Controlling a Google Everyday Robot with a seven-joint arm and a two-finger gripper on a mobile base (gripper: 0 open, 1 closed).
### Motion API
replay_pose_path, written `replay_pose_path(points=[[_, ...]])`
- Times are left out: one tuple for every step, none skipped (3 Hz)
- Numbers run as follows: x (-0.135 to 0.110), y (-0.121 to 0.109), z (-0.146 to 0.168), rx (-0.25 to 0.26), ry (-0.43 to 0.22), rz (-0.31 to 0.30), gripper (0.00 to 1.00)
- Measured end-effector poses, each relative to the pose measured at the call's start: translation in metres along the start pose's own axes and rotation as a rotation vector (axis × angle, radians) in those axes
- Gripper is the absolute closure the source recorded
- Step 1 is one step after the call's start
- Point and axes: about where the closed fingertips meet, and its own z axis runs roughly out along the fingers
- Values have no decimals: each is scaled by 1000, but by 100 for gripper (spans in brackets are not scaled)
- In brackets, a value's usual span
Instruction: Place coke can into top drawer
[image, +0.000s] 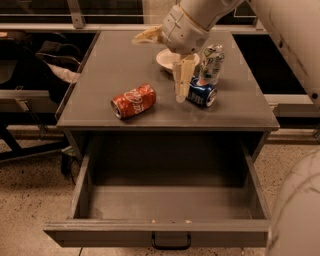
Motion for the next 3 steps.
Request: replay_pose_path(points=[[1,-13,9,-1,1,16,0],[1,-26,21,-14,-7,27,0],[1,-32,37,-38,-18,44,0]])
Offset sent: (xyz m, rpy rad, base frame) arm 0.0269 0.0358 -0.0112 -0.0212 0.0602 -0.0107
